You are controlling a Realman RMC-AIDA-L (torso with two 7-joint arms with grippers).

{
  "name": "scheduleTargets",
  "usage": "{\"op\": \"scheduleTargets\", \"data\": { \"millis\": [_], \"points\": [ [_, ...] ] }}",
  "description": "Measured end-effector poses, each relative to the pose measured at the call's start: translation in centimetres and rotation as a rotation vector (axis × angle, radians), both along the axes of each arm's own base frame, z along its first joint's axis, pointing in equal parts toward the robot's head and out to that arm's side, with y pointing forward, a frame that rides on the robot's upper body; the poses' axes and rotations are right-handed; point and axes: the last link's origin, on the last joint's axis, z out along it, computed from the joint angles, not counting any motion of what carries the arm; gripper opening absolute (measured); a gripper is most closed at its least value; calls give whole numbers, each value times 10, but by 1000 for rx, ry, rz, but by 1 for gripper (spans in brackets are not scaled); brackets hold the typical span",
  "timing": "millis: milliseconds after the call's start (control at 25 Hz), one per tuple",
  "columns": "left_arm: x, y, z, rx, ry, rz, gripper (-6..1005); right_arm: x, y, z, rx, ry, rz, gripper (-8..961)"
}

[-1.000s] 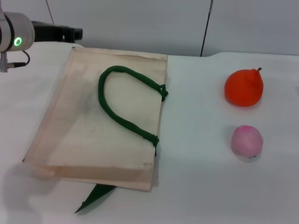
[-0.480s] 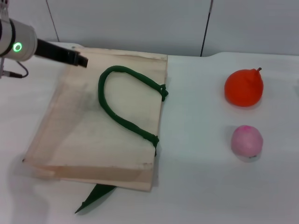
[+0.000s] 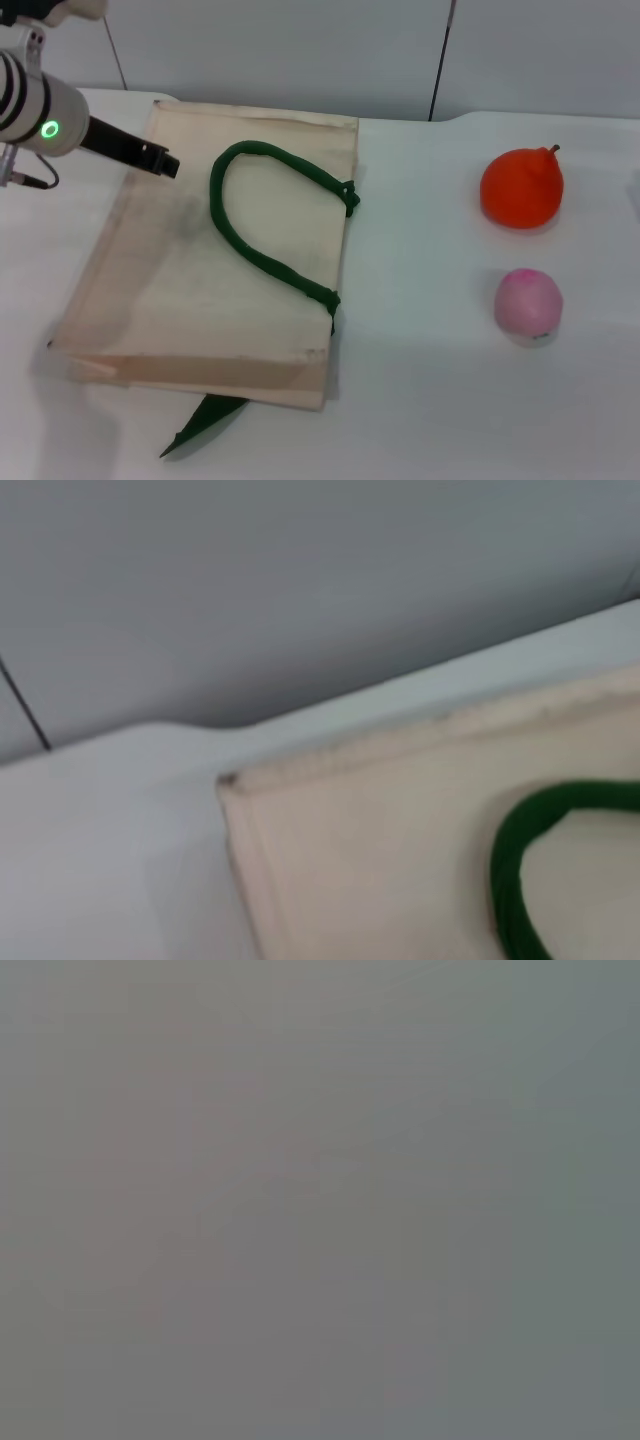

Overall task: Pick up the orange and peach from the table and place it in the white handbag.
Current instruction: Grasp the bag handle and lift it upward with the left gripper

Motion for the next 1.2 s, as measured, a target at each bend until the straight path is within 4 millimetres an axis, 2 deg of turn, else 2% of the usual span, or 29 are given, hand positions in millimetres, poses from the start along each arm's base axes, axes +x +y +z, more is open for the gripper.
{"op": "scheduleTargets", "data": {
  "millis": [360,640,840,1200],
  "points": [
    [19,12,-2,28,1,-84,370,-2,0,-2,-6,-4,7,850],
    [36,15,-19,-7,12,-162,371,-5,1,-2,-4,2,16,850],
    [35,16,-27,-19,6,-161,373,-5,1,-2,-4,3,16,850],
    [23,15,-38,-32,-1,-128,377,-6,0,-1,-2,8,20,849]
  ]
}}
